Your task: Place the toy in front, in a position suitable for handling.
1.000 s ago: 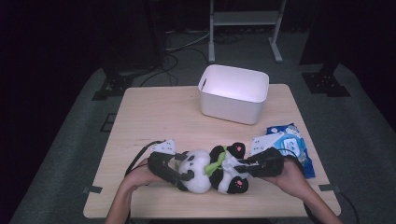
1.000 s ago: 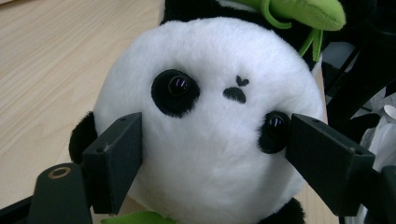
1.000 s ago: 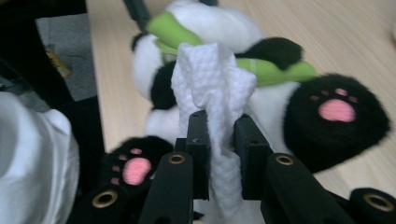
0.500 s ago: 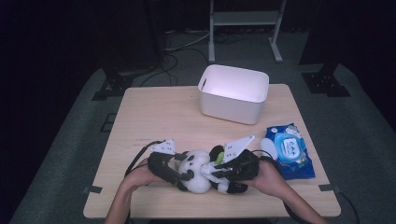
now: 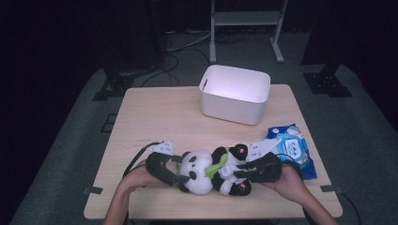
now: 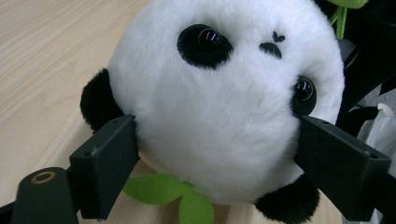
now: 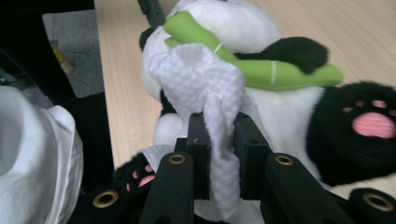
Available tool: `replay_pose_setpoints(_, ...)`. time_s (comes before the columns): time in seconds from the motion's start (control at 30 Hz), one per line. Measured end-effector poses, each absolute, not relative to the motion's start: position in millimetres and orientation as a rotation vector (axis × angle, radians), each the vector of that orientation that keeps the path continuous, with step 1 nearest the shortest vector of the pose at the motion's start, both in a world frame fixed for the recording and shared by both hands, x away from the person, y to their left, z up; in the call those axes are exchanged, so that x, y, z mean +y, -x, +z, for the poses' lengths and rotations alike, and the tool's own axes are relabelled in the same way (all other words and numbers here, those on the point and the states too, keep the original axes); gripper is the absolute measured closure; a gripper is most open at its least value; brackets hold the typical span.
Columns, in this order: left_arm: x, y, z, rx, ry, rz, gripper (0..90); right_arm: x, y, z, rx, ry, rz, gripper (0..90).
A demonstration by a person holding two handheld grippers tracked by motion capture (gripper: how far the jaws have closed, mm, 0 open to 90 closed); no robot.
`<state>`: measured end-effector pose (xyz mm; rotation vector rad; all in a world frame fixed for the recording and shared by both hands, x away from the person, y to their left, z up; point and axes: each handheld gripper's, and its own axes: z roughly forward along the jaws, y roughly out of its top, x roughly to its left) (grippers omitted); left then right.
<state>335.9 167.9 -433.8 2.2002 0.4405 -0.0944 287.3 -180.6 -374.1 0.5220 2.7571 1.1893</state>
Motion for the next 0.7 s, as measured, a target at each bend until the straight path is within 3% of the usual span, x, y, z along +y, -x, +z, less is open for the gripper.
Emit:
replay_pose_setpoints(0.23, 167.1, -334.5, -434.3, 0.427, -2.203, -0.100, 13.1, -163.4, -304.5, -358.5, 2.740, -0.506, 1.221, 77.8)
replay_pose_setpoints(0.7, 165.5, -332.9, -432.3, 0.409, -2.215, -0.090, 13.3, -95.2, -339.9, -364.6, 2.817, -0.420, 1.162, 77.9)
